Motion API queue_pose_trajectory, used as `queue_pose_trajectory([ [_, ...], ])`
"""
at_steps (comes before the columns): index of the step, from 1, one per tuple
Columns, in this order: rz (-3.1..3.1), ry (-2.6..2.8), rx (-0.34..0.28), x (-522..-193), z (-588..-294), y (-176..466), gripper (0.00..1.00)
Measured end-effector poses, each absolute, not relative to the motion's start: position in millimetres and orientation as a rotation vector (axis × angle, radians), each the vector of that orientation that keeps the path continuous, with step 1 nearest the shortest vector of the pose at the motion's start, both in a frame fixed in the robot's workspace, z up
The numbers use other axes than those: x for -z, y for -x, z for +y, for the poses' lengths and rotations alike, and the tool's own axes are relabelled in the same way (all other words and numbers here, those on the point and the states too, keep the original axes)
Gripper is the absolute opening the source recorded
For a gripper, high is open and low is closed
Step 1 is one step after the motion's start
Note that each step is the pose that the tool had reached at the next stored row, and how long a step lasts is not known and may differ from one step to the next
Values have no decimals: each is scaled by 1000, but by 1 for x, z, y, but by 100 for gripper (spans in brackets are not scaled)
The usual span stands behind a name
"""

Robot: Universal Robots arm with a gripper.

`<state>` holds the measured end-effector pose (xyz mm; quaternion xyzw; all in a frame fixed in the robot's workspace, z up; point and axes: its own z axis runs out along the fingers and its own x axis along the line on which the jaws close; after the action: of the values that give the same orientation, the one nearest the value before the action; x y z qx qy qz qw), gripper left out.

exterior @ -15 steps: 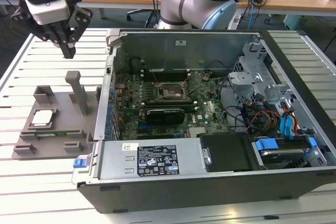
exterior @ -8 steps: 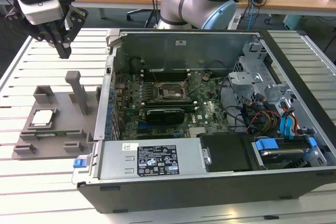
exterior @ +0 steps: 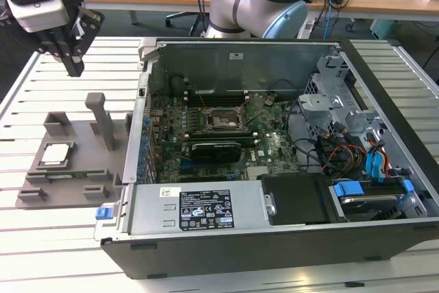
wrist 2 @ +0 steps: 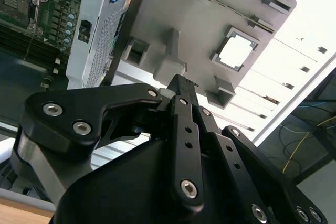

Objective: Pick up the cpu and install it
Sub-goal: 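Reach for the cpu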

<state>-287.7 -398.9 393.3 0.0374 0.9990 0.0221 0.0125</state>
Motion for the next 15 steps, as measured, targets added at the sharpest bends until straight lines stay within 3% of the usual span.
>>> queue_pose_trajectory([
  [15,3114,-117,-69,-393,-399,309,11],
])
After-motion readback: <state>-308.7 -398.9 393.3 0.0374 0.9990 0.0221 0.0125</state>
